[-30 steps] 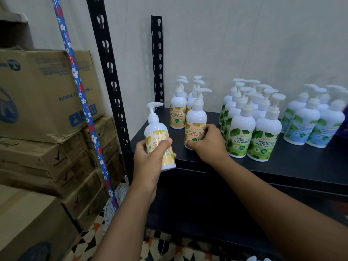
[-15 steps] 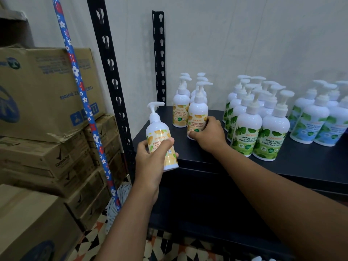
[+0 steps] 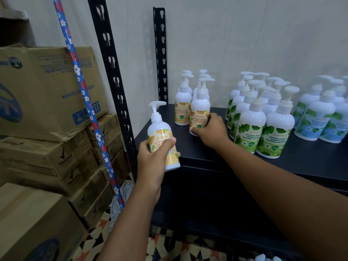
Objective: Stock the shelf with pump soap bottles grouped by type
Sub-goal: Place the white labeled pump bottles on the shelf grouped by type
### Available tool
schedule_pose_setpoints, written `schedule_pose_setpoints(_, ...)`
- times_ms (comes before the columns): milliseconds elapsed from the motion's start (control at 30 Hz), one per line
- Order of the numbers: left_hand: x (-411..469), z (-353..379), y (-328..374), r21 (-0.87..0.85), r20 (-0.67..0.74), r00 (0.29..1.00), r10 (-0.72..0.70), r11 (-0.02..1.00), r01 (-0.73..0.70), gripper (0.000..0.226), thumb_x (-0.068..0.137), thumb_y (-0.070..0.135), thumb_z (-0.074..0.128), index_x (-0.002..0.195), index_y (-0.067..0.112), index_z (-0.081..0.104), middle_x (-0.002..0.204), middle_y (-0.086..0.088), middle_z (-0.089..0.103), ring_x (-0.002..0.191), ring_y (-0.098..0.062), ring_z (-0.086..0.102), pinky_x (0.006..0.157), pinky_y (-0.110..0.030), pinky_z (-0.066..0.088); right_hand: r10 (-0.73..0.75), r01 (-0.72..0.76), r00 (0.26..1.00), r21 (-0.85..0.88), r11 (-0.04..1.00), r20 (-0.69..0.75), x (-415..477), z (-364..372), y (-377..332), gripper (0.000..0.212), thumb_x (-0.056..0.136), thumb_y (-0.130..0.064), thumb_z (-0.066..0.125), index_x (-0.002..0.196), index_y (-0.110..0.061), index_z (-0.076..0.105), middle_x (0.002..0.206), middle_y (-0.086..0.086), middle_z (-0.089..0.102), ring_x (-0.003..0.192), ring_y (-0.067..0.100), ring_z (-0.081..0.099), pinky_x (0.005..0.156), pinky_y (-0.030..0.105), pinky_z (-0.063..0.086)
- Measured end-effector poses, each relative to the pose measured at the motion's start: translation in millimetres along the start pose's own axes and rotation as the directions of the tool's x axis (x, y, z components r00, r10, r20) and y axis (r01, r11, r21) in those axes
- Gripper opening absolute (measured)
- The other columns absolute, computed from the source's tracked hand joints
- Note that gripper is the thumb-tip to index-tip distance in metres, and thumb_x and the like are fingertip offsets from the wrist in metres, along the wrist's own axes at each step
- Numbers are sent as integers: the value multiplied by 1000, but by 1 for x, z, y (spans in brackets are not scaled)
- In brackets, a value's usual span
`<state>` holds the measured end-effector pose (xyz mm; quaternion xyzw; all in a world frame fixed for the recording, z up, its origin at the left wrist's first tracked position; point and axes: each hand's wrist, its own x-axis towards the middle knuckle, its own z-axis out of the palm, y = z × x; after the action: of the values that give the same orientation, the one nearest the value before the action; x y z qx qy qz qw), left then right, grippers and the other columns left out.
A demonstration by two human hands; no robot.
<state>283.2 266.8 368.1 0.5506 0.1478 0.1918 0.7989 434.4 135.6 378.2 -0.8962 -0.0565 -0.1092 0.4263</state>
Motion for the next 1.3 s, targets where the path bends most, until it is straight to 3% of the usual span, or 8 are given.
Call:
schedule_pose_setpoints(333, 1, -1, 1, -3, 17, 1000, 1, 1000, -1, 47, 83, 25, 80, 122, 21, 54, 102, -8, 73, 85, -29, 78, 64, -35, 59, 39, -39, 999, -3, 999, 9, -12, -2, -2, 76, 67, -43, 89, 125, -8, 54, 127, 11, 57, 108, 27, 63, 93, 47, 56)
schedule_pose_setpoints(500, 1, 1, 6, -18, 36, 999, 20, 1000, -19, 49, 82, 26, 82, 123, 19, 58, 106, -9, 74, 91, -29, 77, 70, -38, 59, -33, 68, 991, -275, 959, 129, -48, -13, -2, 64, 88, -48, 68, 135, -8, 50, 135, 11, 44, 123, 30, 52, 101, 44, 48)
schedule_pose_setpoints(633, 2, 7, 16, 95, 44, 994, 100, 990, -104, 52, 76, 36, 85, 120, 24, 61, 108, -5, 74, 94, -23, 75, 76, -40, 62, -38, 156, 968, -477, 865, 247, -66, -22, -2, 64, 100, -55, 43, 139, -5, 51, 147, 11, 42, 132, 31, 47, 109, 43, 39)
schedule_pose_setpoints(867, 20, 8, 25, 410, 230, 942, 244, 854, -321, 43, 84, 29, 82, 121, 28, 61, 100, 11, 72, 80, 9, 68, 62, -8, 50, -47, 212, 957, -580, 786, 287, -74, -17, 5, 72, 103, -53, 20, 157, -7, 29, 166, 14, 23, 154, 29, 15, 125, 47, 11)
schedule_pose_setpoints(967, 34, 6, 19, 483, 262, 923, 281, 790, -378, 54, 82, 37, 83, 130, 30, 59, 109, 15, 72, 95, 6, 68, 79, -15, 53, -26, 193, 959, -585, 788, 280, -74, -17, 5, 73, 102, -54, 19, 159, -7, 24, 167, 14, 18, 155, 28, 12, 125, 46, 10)
schedule_pose_setpoints(1067, 47, 2, 12, 534, 265, 925, 272, 758, -375, 64, 76, 51, 83, 132, 34, 58, 117, 19, 71, 109, 0, 66, 97, -33, 55, -20, 193, 959, -598, 778, 283, -75, -16, 5, 74, 102, -54, 19, 159, -7, 24, 168, 13, 17, 155, 28, 12, 125, 45, 10)
schedule_pose_setpoints(1200, 52, -1, 9, 572, 280, 932, 232, 739, -356, 65, 67, 59, 82, 124, 50, 52, 118, 24, 68, 115, 0, 64, 103, -38, 53, -16, 190, 960, -612, 768, 279, -74, -15, 6, 74, 102, -54, 18, 158, -7, 25, 167, 14, 19, 155, 28, 13, 125, 46, 12)
schedule_pose_setpoints(1300, 54, -5, 9, 628, 283, 939, 197, 702, -337, 78, 63, 47, 92, 128, 36, 50, 124, 16, 65, 112, -3, 64, 99, -34, 54, -16, 190, 961, -616, 764, 277, -75, -15, 7, 74, 102, -54, 18, 158, -7, 27, 167, 14, 20, 155, 28, 15, 125, 46, 13)
